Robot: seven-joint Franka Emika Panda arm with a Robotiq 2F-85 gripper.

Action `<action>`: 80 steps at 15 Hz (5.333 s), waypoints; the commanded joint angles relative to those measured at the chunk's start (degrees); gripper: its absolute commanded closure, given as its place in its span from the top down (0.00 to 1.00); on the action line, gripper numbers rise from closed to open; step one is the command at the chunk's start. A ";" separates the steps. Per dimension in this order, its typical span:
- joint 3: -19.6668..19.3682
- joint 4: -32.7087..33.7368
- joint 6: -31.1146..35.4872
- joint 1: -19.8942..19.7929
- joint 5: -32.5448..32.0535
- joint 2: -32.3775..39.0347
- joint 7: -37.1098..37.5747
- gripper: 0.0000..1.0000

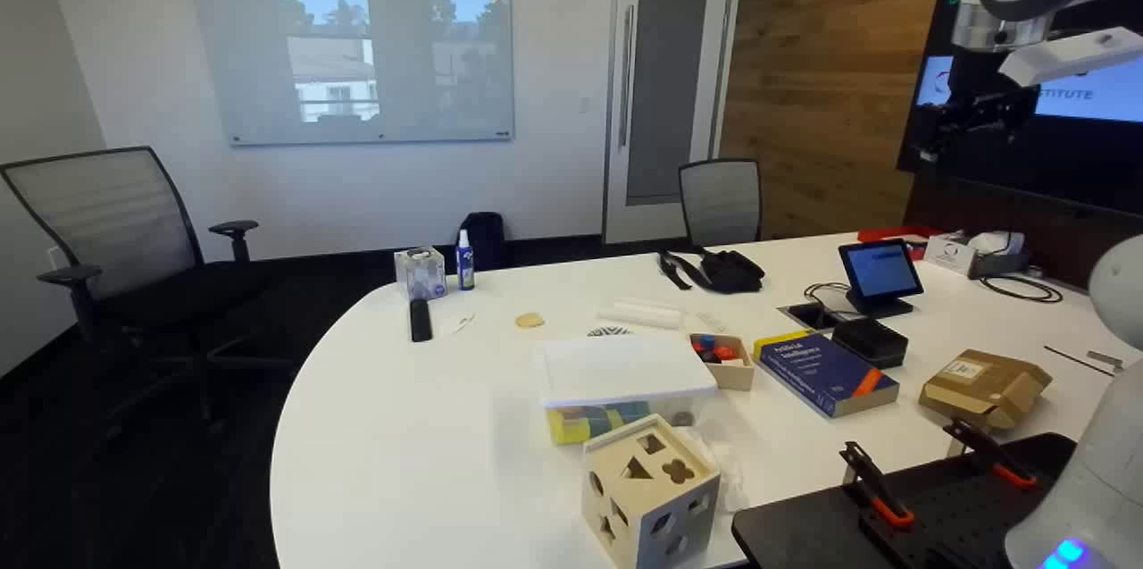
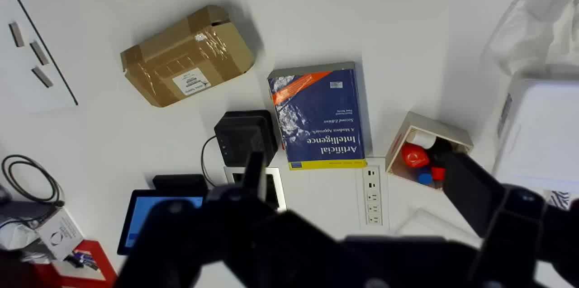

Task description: Remove the white lid from the lunchbox and put it on the table

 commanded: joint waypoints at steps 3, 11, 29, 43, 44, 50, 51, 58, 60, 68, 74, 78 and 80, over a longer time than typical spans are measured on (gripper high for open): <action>-0.53 0.19 -0.31 0.76 -0.50 0.06 0.48 1.00; -15.89 -0.48 18.39 9.62 8.50 13.23 -19.49 1.00; -7.71 19.30 32.00 12.72 73.43 71.56 -65.29 1.00; 5.38 33.97 33.54 5.56 70.50 91.26 -62.08 1.00; 5.72 34.34 33.55 5.63 70.41 91.75 -62.04 1.00; 6.62 35.05 33.93 5.68 69.95 92.75 -62.00 0.49; 6.58 35.08 33.86 5.62 69.79 92.77 -61.97 0.41; 6.07 33.22 33.05 6.71 66.03 90.19 -59.18 0.03; 6.31 32.85 32.31 6.83 63.94 88.91 -56.47 0.05; 9.44 33.75 29.00 4.44 62.12 87.10 -51.64 0.04; 11.79 35.00 25.21 -1.08 73.11 85.13 -56.03 0.04; 9.01 36.36 18.44 -3.17 82.08 82.69 -59.20 0.04; 6.60 37.68 15.97 -3.63 85.81 82.14 -59.98 0.04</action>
